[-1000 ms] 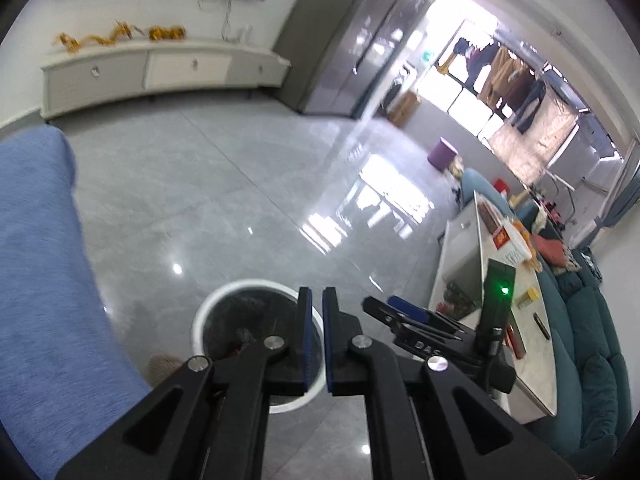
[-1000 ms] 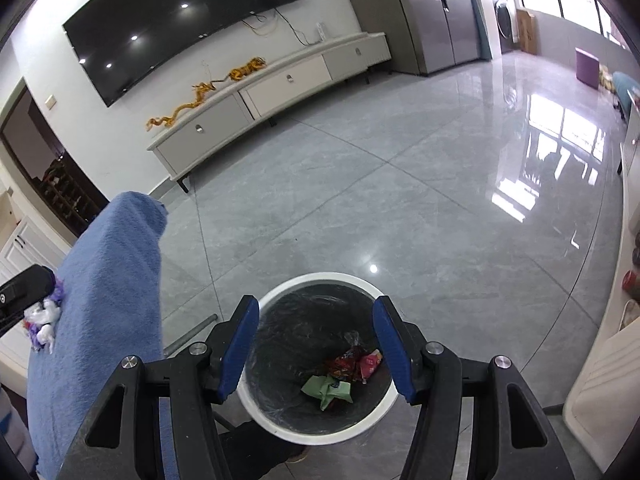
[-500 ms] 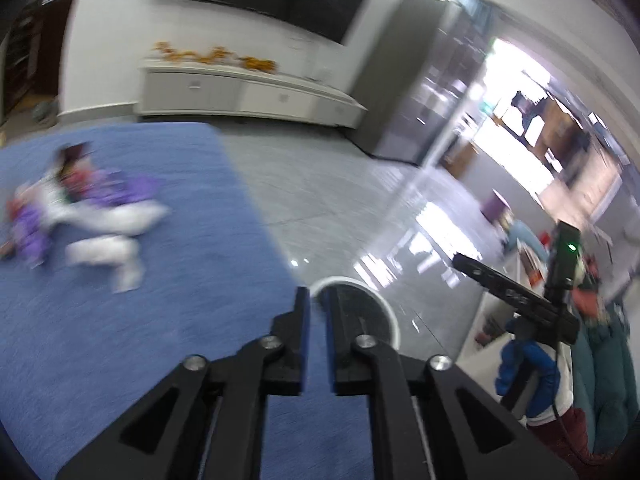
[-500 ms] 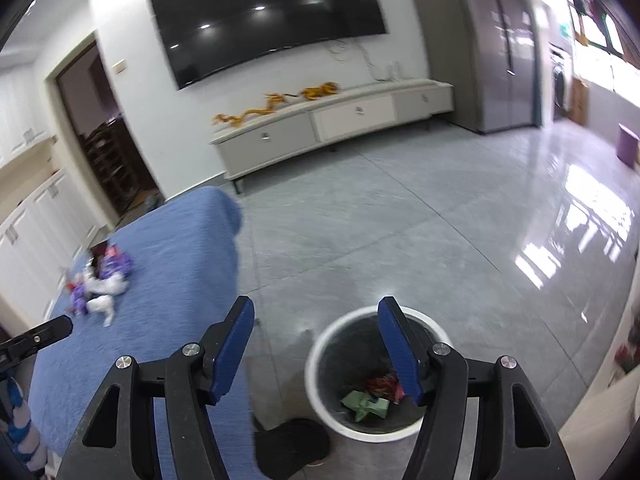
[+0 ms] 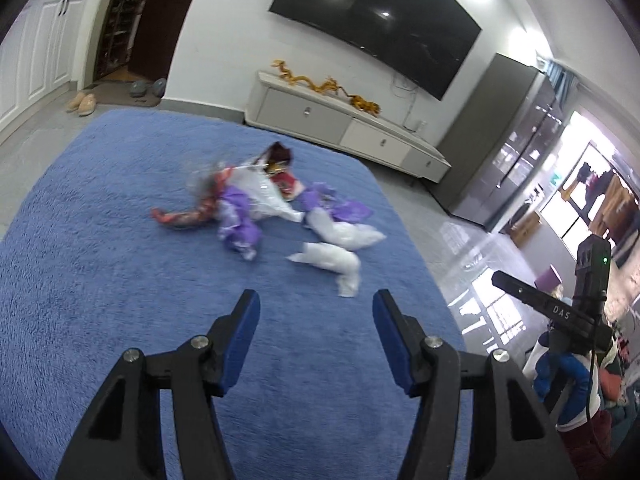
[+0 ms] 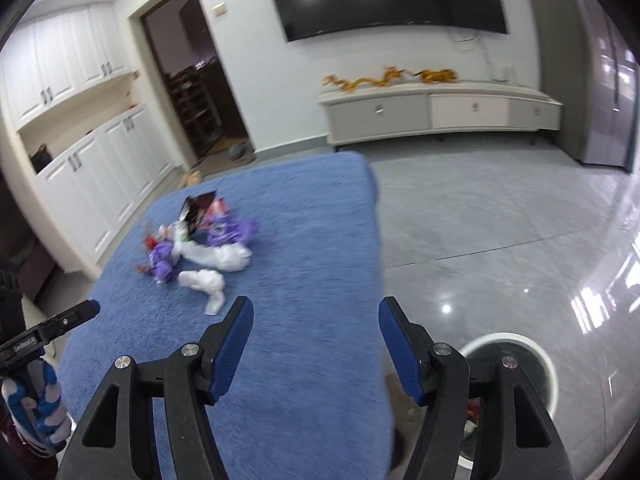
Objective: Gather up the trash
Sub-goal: 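Move both open grippers back to the wrapper pile, then grasp the purple bag with the left gripper while the right grasps a white plastic bag, then carry both bags over the trash bin and open both grippers, then move both open grippers back to the remaining wrappers, then grasp the clear plastic bag with the left gripper while the right grasps a purple bag, then lift both held bags up off the rug, then carry both bags over the trash bin and open both grippers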
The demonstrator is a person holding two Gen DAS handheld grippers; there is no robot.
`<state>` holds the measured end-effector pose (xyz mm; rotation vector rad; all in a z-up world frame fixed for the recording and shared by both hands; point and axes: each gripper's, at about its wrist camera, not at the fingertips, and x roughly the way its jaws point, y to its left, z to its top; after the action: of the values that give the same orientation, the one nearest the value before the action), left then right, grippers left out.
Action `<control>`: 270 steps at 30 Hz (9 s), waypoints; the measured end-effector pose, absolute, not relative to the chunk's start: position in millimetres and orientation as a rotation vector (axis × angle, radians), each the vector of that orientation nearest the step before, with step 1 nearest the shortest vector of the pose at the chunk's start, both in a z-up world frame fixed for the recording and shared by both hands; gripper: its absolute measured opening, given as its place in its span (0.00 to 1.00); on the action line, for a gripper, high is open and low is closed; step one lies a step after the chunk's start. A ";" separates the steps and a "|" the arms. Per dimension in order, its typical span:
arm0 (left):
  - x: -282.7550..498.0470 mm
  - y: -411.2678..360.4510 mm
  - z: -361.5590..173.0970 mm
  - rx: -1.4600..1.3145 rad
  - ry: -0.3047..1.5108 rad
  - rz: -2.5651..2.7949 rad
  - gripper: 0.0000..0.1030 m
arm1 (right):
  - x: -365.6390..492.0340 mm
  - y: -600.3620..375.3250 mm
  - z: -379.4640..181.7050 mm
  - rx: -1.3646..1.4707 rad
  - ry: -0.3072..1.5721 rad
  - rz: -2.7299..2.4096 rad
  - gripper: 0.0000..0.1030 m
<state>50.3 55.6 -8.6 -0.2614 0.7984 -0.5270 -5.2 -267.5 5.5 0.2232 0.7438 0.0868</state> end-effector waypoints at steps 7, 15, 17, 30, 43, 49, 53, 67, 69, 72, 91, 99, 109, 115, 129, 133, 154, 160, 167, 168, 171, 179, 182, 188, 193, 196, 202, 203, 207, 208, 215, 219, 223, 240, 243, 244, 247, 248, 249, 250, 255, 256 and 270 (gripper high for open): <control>90.4 64.9 -31.0 -0.272 0.834 -0.475 0.54 | 44.9 -239.9 -20.7 0.233 0.807 0.187 0.61; 154.3 55.5 -52.1 -0.351 0.881 -0.428 0.53 | 97.5 -220.8 -42.6 0.316 0.834 0.304 0.61; 166.3 52.1 -58.4 -0.361 0.898 -0.418 0.52 | 106.4 -215.8 -46.9 0.319 0.838 0.320 0.61; 183.8 36.5 -77.1 -0.344 0.929 -0.387 0.29 | 129.4 -216.8 -68.0 0.404 0.868 0.373 0.28; 110.2 33.6 -29.5 -0.289 0.831 -0.418 0.28 | 63.7 -243.4 -19.2 0.410 0.731 0.328 0.21; 69.4 13.4 -0.6 -0.243 0.789 -0.477 0.28 | 13.1 -283.4 -1.9 0.416 0.682 0.243 0.21; 48.7 -14.9 17.5 -0.218 0.769 -0.539 0.28 | -27.6 -324.0 6.9 0.432 0.645 0.160 0.21; 3.9 -183.1 28.6 -0.020 0.826 -0.794 0.28 | -119.5 -438.8 -5.8 0.475 0.584 -0.118 0.21; -0.6 -213.8 21.8 0.020 0.847 -0.836 0.28 | -123.4 -452.4 -17.8 0.495 0.597 -0.147 0.21; -3.1 -249.5 11.6 0.065 0.874 -0.881 0.28 | -130.1 -467.8 -35.4 0.519 0.622 -0.175 0.21; 1.4 -416.3 -61.4 0.194 1.018 -1.060 0.54 | -126.1 -538.8 -142.2 0.670 0.786 -0.329 0.44; -8.5 -415.3 -55.7 0.238 0.959 -1.013 0.54 | -140.0 -546.5 -141.2 0.696 0.774 -0.349 0.44; -23.5 -396.0 -32.9 0.251 0.868 -0.971 0.54 | -147.7 -532.6 -114.3 0.652 0.745 -0.349 0.48; -30.5 -374.6 -16.7 0.230 0.836 -0.966 0.54 | -157.1 -526.3 -97.7 0.637 0.723 -0.360 0.48; -47.9 -303.5 33.3 0.154 0.747 -0.932 0.54 | -179.8 -496.2 -41.1 0.556 0.654 -0.372 0.50; -51.6 -269.4 46.4 0.123 0.718 -0.907 0.54 | -183.8 -481.3 -24.0 0.521 0.638 -0.366 0.50; -33.2 -0.5 52.0 -0.136 0.610 -0.638 0.54 | -137.3 -323.2 84.9 0.255 0.571 -0.213 0.55; -24.6 64.6 39.2 -0.164 0.630 -0.556 0.54 | -114.3 -286.8 88.7 0.215 0.582 -0.156 0.55; -5.0 105.9 26.0 -0.197 0.670 -0.477 0.54 | -86.5 -262.4 85.7 0.204 0.598 -0.095 0.57; -4.3 108.2 24.7 -0.200 0.674 -0.473 0.54 | -81.8 -260.1 84.4 0.203 0.603 -0.088 0.57; 8.1 110.5 22.4 -0.219 0.691 -0.490 0.54 | -66.0 -256.7 78.1 0.205 0.619 -0.064 0.58; 59.8 73.8 2.5 -0.309 0.788 -0.582 0.54 | -14.1 -252.3 48.6 0.217 0.683 0.026 0.59; 84.9 58.3 -9.8 -0.342 0.820 -0.576 0.54 | 8.8 -251.2 35.8 0.220 0.703 0.068 0.61; 138.5 28.6 -35.1 -0.374 0.871 -0.496 0.54 | 54.0 -253.4 3.5 0.247 0.746 0.161 0.61; 172.2 13.2 -38.3 -0.324 0.828 -0.391 0.56 | 85.0 -252.0 -11.0 0.260 0.750 0.235 0.61; 189.9 5.4 -42.4 -0.286 0.826 -0.340 0.60 | 103.6 -247.8 -15.1 0.277 0.746 0.284 0.61; 212.2 -2.9 -59.1 -0.258 0.868 -0.292 0.60 | 131.4 -232.0 -28.1 0.287 0.748 0.354 0.65; 214.0 -3.1 -59.1 -0.252 0.867 -0.292 0.60 | 135.1 -230.0 -31.4 0.288 0.751 0.361 0.65; 215.6 -7.5 -61.6 -0.230 0.865 -0.291 0.60 | 150.9 -222.3 -44.8 0.315 0.771 0.390 0.65; 215.5 -9.2 -62.2 -0.223 0.863 -0.292 0.59 | 155.2 -220.3 -47.7 0.322 0.776 0.395 0.65; 209.1 -14.4 -65.5 -0.185 0.849 -0.307 0.55 | 173.6 -202.0 -58.3 0.313 0.811 0.437 0.67; 199.4 -12.1 -67.9 -0.168 0.848 -0.319 0.47 | 175.7 -196.2 -62.7 0.284 0.838 0.443 0.46; 189.3 -8.6 -68.8 -0.168 0.846 -0.334 0.29 | 169.4 -200.3 -60.4 0.290 0.820 0.441 0.38; 104.7 17.6 -21.3 -0.281 0.825 -0.456 0.19 | 75.8 -235.5 -11.7 0.360 0.726 0.352 0.35; 83.3 21.4 -12.6 -0.282 0.818 -0.484 0.19 | 51.4 -238.3 0.2 0.352 0.709 0.340 0.35; 73.7 23.3 -8.8 -0.285 0.812 -0.499 0.19 | 46.2 -238.7 2.8 0.350 0.705 0.337 0.35; 52.8 28.3 4.4 -0.292 0.789 -0.520 0.19 | 26.6 -240.0 10.9 0.347 0.690 0.329 0.35; 47.0 29.1 9.5 -0.292 0.777 -0.524 0.19 | 20.2 -240.5 14.1 0.346 0.682 0.328 0.35; 40.8 31.3 15.8 -0.291 0.764 -0.524 0.19 | 14.1 -241.5 17.8 0.345 0.674 0.326 0.35; 34.4 33.5 24.3 -0.287 0.747 -0.524 0.19 | 8.9 -241.6 21.4 0.343 0.666 0.326 0.35; 13.0 37.3 58.2 -0.268 0.674 -0.532 0.19 | -18.1 -248.4 38.7 0.337 0.614 0.323 0.35; 8.7 36.8 65.4 -0.264 0.661 -0.531 0.19 | -24.4 -250.2 42.6 0.337 0.601 0.322 0.35; -44.3 -9.0 121.3 -0.132 0.569 -0.554 0.19 | -99.5 -292.1 72.9 0.336 0.448 0.266 0.35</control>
<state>-44.3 -9.0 121.3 -0.1316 0.5691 -0.5536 -99.5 -292.1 72.9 0.3362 0.4485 0.2657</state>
